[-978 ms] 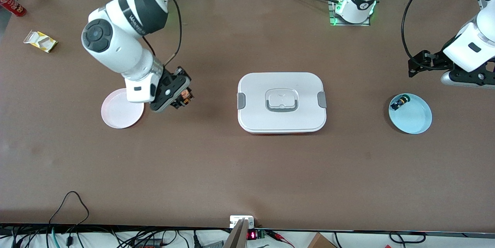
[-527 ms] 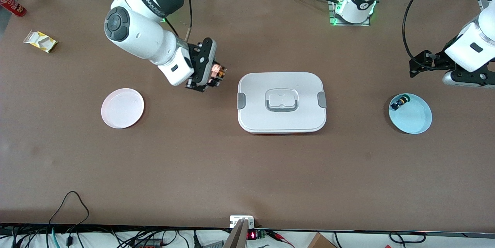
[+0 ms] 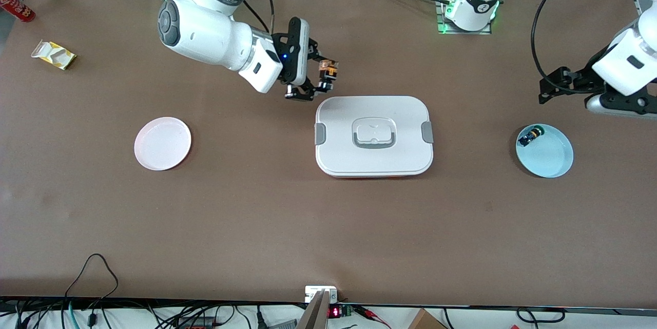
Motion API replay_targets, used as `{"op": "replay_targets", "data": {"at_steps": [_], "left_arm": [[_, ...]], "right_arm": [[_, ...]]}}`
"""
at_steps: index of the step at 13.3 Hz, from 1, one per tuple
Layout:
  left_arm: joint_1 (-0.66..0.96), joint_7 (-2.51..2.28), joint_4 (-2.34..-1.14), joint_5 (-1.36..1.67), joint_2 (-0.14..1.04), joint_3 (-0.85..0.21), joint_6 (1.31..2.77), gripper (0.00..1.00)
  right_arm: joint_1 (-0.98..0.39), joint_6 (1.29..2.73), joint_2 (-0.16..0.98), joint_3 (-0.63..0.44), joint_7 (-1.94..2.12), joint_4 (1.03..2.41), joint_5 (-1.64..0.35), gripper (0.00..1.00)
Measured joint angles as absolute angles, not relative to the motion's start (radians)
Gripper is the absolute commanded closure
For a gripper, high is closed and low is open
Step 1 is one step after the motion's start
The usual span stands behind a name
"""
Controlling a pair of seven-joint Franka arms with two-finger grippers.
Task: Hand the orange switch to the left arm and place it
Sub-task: 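Lift the orange switch with the right gripper and carry it above the box, then hold the switch with the right gripper while the left gripper reaches it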
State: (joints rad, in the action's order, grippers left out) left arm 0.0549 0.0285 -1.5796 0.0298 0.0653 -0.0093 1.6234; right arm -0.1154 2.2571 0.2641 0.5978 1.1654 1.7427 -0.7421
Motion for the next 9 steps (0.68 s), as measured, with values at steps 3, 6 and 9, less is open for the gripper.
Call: {"op": "replay_targets", "data": {"at_steps": [3,6,9], "left_arm": [[0.059,0.029,-1.579,0.171,0.083,-0.034,1.582,0.0],[0.011,0.029,-1.58,0.48,0.123,-0.032,1.512,0.0],[-0.032,0.035,-1.597,0.803,0.196,-0.03,1.443,0.0]], "right_arm": [[-0.161,2.359,0.264,0.599,1.33,1.742,-0.945,0.92],[-0.201,2.428,0.264,0.6,1.513,1.742,-1.148,0.92],[-0.208,2.433,0.268,0.599,1.676,1.742,-1.278,0.92]]}}
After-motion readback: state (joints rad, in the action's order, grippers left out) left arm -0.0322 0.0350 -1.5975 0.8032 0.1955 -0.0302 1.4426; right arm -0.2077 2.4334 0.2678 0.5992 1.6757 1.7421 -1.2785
